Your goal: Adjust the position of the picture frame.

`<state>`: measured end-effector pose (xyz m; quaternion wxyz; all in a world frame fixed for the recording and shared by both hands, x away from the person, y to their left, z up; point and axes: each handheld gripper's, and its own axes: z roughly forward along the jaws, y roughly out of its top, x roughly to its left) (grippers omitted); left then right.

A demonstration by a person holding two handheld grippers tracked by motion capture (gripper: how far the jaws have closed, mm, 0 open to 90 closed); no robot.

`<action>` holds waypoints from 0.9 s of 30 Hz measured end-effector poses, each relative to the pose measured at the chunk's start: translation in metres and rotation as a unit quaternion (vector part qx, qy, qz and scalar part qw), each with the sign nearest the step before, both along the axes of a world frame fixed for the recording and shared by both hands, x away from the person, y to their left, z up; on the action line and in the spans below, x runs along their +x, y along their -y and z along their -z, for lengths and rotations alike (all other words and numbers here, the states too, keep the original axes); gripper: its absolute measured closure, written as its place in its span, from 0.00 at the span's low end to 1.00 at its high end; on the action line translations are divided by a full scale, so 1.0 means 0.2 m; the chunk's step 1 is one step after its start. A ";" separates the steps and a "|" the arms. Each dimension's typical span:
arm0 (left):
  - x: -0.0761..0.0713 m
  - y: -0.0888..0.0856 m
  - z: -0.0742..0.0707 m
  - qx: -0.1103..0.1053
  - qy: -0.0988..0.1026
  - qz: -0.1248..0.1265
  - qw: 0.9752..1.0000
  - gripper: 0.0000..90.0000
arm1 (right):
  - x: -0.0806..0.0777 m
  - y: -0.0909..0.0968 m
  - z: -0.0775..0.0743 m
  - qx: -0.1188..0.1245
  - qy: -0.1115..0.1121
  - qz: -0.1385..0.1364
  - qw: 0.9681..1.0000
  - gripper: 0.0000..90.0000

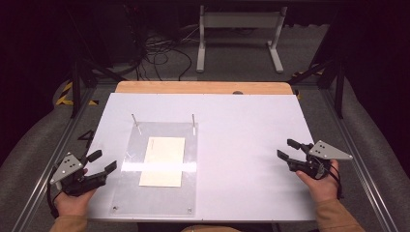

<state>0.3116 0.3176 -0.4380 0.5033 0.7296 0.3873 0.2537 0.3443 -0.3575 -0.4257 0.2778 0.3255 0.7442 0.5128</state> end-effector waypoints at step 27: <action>0.00 -0.01 0.00 -0.030 0.001 0.004 1.000 0.31 | 0.00 -0.01 0.00 0.009 0.006 -0.007 1.000 0.42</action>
